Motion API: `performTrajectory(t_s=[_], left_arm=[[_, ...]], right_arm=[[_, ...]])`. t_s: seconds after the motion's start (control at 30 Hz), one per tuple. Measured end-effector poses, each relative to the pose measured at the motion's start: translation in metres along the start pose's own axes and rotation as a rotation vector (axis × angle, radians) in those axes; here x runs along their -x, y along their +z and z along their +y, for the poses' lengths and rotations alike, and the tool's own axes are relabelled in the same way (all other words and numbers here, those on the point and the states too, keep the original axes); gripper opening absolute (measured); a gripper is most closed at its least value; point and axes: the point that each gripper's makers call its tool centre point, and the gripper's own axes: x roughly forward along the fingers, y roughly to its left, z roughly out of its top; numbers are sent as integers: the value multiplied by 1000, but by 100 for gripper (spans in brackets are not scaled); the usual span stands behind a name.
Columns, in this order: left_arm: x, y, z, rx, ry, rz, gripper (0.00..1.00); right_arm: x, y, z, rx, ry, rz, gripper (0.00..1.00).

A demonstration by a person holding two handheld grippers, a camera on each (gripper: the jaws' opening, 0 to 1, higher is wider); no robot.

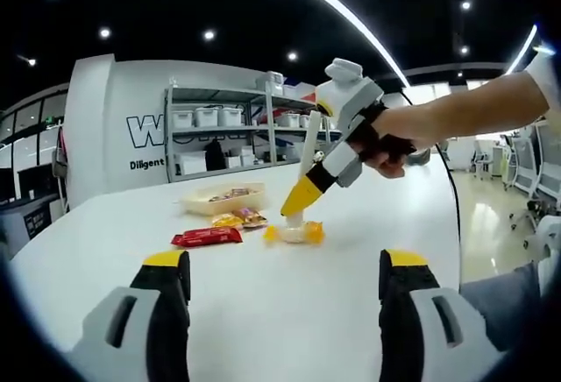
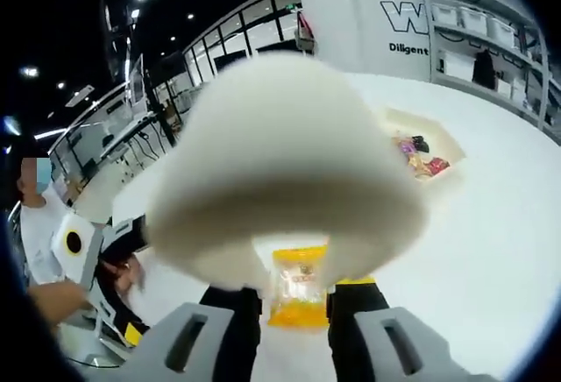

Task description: Place the target food into the container with the food tongs after gripping and lifting it, then release it inside without dropping or visibly crushing the food.

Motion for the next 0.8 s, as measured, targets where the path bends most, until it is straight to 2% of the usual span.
performTrajectory(t_s=[0.13, 0.2, 0.43, 0.5, 0.53, 0.57, 0.6, 0.67, 0.73, 0.8], left_arm=[[0, 0, 0, 1, -1, -3, 87], [0, 0, 0, 0, -2, -2, 87], [0, 1, 0, 0, -3, -6, 87], [0, 0, 0, 0, -5, -4, 86], [0, 0, 0, -2, -4, -4, 86], [0, 0, 0, -4, -4, -3, 86], [0, 0, -1, -5, -4, -2, 86], [0, 0, 0, -6, -1, 0, 86], [1, 0, 0, -5, -1, -4, 86], [1, 1, 1, -5, 1, -5, 86]], right_arm=[[-4, -5, 6, 42, -14, 20, 23], [-6, -4, 2, 108, -34, 26, 23], [-11, -8, 3, 171, -57, 82, 20], [-11, -9, 2, 141, -70, 95, 17], [-9, -11, 3, 35, -77, 121, 14], [-8, -12, 4, -11, -69, 139, 11], [-9, -9, 1, 50, -70, 127, 10], [-9, -7, -3, 55, -64, 123, 9], [-8, -7, -4, 16, -53, 102, 9], [-6, -4, -8, -111, -54, 76, 8]])
